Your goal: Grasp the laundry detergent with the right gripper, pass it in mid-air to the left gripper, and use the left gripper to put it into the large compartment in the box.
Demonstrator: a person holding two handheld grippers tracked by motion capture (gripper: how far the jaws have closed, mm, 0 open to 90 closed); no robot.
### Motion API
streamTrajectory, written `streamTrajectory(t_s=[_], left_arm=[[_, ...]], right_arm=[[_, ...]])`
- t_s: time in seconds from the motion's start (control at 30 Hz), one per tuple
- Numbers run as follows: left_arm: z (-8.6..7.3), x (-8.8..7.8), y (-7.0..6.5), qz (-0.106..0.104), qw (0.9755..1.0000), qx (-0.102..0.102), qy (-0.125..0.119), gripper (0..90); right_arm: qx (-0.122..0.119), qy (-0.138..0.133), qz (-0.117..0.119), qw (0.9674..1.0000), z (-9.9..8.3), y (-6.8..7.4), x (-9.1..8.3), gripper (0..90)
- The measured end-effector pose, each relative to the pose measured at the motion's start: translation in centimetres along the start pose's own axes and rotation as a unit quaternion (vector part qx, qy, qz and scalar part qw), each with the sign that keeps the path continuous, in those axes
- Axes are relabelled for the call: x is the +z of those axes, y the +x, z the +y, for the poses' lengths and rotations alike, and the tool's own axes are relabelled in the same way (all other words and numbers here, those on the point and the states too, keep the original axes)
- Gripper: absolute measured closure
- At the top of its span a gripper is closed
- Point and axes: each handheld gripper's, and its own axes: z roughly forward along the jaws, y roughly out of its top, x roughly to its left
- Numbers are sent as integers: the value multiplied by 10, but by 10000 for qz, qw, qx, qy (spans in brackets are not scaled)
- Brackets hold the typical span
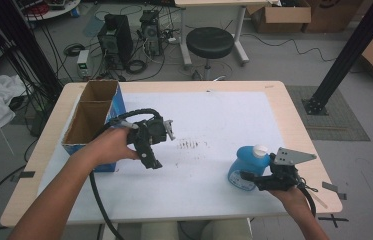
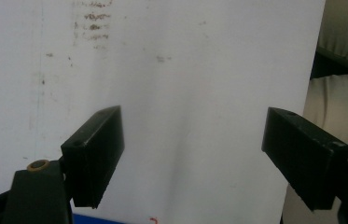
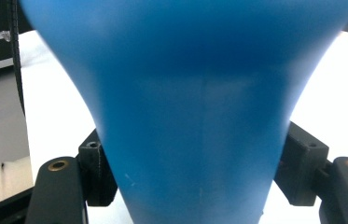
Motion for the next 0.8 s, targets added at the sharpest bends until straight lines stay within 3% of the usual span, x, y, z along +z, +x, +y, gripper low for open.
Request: streamTrajectory(t_s=[0.8], left_arm=[[0,1,-1,-26,10000,-11,-26,220]], right_arm=[[-133,-113,53,9998,0,2,-3,418]])
